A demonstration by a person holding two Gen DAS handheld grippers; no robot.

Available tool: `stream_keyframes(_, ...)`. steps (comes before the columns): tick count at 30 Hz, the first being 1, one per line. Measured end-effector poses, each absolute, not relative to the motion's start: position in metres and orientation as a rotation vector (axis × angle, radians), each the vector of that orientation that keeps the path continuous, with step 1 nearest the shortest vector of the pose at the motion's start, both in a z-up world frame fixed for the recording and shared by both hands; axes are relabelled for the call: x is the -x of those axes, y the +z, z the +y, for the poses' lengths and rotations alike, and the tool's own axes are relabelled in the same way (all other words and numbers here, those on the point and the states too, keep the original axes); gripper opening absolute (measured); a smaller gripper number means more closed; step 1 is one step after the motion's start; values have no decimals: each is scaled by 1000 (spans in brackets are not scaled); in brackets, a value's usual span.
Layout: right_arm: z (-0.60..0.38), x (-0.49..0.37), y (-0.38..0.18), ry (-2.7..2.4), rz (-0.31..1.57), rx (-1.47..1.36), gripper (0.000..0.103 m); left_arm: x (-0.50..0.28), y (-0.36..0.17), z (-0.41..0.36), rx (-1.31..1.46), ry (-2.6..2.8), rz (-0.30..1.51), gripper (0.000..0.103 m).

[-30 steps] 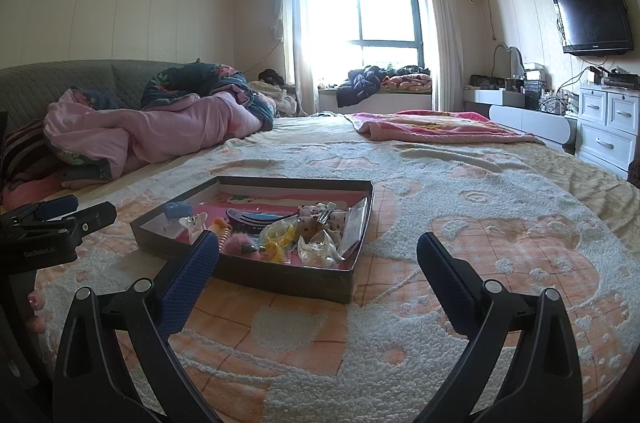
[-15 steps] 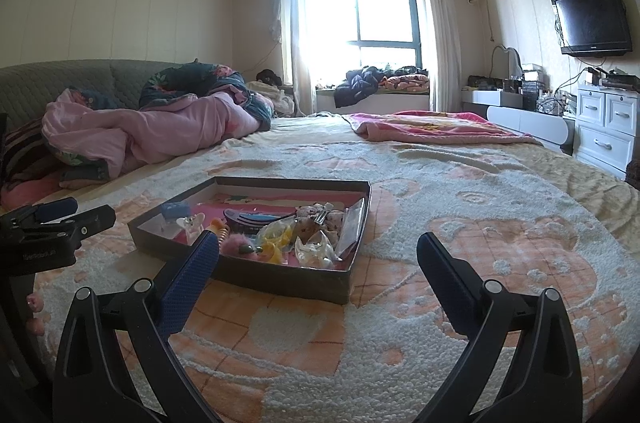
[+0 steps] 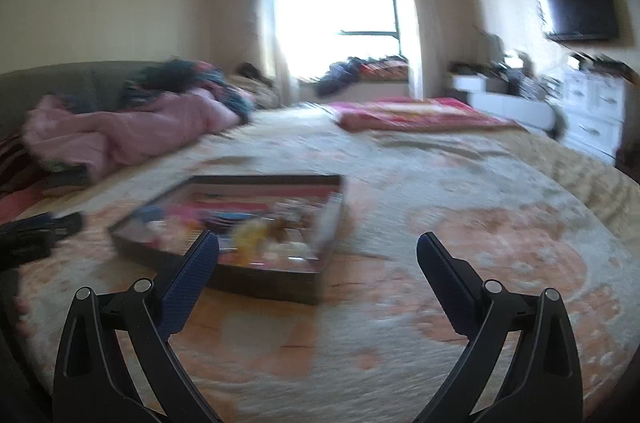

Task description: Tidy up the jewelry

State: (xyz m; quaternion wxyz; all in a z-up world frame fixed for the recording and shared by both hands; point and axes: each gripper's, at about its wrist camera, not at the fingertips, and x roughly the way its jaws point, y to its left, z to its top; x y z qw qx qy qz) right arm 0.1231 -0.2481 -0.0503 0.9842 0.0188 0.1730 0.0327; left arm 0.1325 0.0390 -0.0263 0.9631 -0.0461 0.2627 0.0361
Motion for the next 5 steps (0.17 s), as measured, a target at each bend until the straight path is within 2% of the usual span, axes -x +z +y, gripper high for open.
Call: stream_keyframes(5, -308, -205, -65, -228, 616, -25, 96, -189, -38, 119, 180, 291, 685, 92)
